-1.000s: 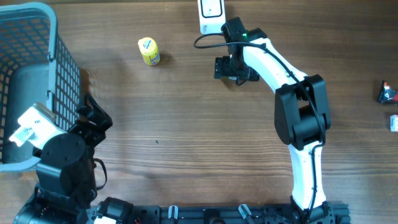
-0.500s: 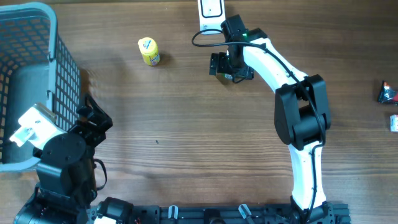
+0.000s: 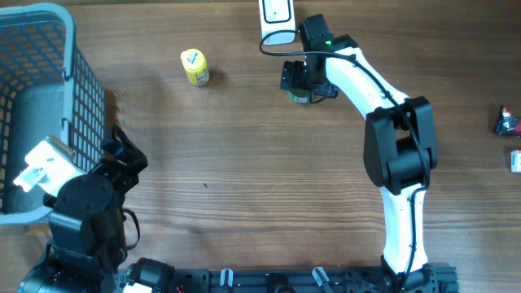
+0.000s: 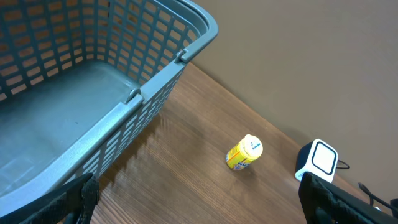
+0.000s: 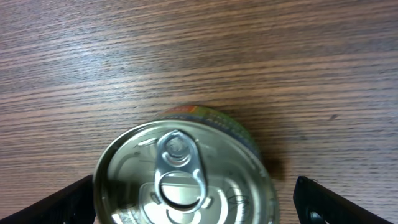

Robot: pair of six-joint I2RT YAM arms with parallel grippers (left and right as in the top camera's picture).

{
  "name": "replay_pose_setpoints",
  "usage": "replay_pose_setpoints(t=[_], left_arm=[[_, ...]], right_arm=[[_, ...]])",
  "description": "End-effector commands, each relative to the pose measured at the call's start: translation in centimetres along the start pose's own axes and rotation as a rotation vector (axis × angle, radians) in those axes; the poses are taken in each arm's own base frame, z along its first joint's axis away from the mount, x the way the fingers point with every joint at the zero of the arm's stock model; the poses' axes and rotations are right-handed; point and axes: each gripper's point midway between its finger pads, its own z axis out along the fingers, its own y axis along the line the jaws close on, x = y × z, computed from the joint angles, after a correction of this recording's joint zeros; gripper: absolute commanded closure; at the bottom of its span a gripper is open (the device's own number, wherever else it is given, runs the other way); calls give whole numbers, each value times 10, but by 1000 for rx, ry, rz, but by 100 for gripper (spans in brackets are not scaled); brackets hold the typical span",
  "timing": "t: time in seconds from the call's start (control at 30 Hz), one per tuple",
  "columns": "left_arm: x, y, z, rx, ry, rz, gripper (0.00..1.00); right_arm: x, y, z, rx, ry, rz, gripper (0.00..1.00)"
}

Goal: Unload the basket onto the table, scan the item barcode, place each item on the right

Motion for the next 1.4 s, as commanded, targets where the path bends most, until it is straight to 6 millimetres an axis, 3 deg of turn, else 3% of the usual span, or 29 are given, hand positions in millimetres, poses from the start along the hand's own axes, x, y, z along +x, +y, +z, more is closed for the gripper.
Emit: replay_pose_setpoints(t=[0.0, 0.1, 0.3, 0.53, 0.87, 0.97, 1.13, 1.37], left_arm=[[1, -1, -1, 6, 6, -11, 1], [1, -1, -1, 6, 6, -11, 0], [1, -1, -1, 6, 6, -11, 0], [1, -1, -1, 6, 6, -11, 0], [1, -1, -1, 6, 6, -11, 0], [1, -1, -1, 6, 6, -11, 0], [1, -1, -1, 6, 6, -11, 0], [1, -1, -1, 6, 6, -11, 0]], right_arm=[[4, 1, 0, -4, 8, -60, 1], [11, 10, 0, -57, 39, -110, 1], [20, 8, 2, -49, 79, -115, 0], [17, 9, 5, -52, 62, -139, 6], [15, -1, 30, 1, 54, -162, 4], [15, -2, 30, 2, 54, -162, 7], [15, -2, 30, 2, 56, -159, 32], [22, -5, 29, 13, 85, -159, 34]])
